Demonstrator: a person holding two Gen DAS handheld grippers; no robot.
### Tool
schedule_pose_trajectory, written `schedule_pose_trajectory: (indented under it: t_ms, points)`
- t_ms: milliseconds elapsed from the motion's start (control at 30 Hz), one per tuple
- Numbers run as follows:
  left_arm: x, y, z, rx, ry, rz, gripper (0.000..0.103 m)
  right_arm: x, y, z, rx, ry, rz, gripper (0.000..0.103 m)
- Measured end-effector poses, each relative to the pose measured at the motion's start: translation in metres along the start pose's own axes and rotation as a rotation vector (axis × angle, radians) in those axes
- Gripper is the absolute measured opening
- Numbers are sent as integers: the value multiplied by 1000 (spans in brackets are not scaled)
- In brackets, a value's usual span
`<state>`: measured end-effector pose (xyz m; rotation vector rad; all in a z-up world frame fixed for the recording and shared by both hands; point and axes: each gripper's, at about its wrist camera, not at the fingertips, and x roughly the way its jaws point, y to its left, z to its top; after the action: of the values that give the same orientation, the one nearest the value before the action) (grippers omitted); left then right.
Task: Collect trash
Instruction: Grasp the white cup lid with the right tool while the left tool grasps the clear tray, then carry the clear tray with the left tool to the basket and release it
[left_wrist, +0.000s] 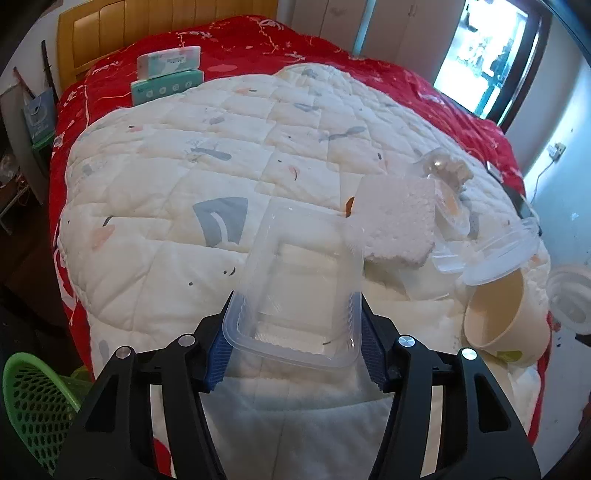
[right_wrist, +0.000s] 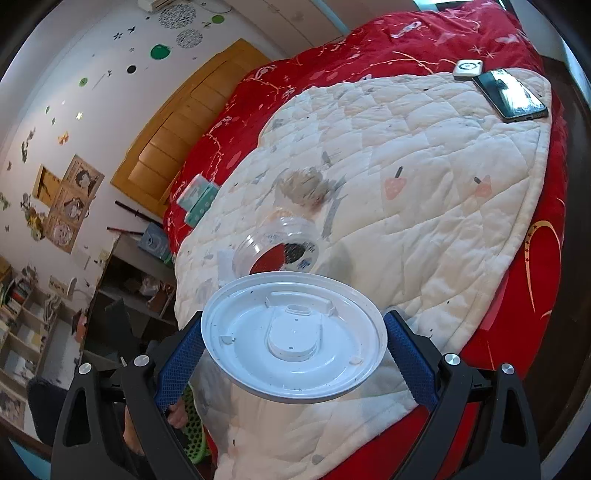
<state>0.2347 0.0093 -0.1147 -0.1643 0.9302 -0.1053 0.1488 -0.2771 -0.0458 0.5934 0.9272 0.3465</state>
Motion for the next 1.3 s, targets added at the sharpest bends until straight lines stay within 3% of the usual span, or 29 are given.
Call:
schedule_pose_trajectory:
  t_ms: [433, 933, 1300]
  points:
    - [-70, 25, -34, -74, -63, -32, 57, -4, 51, -28, -150, 26, 42, 91]
    - [-154, 114, -109, -225, -83, 124, 57, 32, 131, -72, -296, 150, 168, 91]
    - [-161, 182, -159, -366, 21, 231, 57, 60, 182, -101, -387, 236, 228, 91]
